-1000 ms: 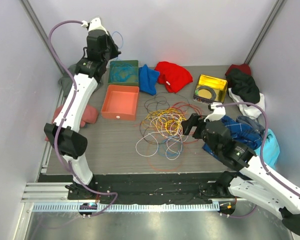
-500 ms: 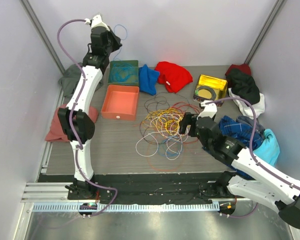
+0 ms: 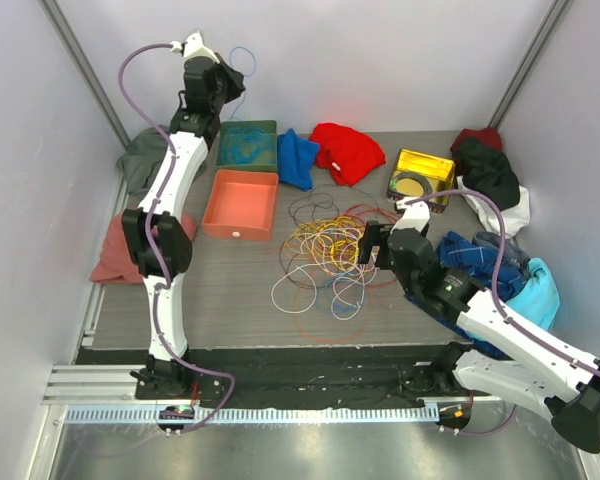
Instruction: Untangle the cables
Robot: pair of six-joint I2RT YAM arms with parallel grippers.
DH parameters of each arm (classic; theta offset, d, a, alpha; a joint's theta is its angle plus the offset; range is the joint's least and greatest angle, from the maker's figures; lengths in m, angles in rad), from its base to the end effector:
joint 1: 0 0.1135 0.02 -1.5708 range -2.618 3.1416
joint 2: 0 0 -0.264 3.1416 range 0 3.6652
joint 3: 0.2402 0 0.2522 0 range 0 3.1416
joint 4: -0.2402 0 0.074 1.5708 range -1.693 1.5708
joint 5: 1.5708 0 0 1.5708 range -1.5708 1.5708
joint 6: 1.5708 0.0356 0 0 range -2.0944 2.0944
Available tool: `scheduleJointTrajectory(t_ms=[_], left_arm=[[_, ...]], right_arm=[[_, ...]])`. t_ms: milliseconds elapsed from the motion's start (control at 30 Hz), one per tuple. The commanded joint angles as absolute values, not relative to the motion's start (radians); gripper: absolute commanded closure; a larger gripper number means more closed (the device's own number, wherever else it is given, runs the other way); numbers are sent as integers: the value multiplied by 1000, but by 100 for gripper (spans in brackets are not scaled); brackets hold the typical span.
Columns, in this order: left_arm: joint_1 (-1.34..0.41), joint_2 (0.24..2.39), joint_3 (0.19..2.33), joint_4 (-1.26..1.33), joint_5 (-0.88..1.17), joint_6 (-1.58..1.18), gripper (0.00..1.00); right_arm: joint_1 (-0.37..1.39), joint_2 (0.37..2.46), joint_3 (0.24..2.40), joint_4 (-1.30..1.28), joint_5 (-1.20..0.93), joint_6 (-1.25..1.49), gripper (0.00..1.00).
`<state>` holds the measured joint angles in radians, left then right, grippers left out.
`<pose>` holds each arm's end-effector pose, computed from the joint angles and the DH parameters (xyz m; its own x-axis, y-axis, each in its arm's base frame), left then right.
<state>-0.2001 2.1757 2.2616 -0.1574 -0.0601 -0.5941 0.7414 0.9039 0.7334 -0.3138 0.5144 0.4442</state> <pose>0.5084 -0.1009 0.4036 -0.1362 -0.5425 -0.8289 0.0766 0.8285 -0.5548 0.1602 0.1230 0.2896 -0.4247 0.1184 -0.8976 -0.0933 0.9804 0.1735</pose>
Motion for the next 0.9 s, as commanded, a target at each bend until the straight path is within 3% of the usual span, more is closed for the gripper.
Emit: scheduleJointTrajectory(t_ms=[0, 500, 867], left_arm=[[-193, 2091, 2281, -5, -14, -618, 100], [-193, 2131, 2362, 95, -67, -606, 100], [-193, 2259, 2289, 75, -60, -624, 100]], right_arm=[[732, 893, 779, -265, 529, 430, 13], [732, 885, 788, -258, 526, 410, 13], [729, 902, 778, -256, 535, 407, 12]])
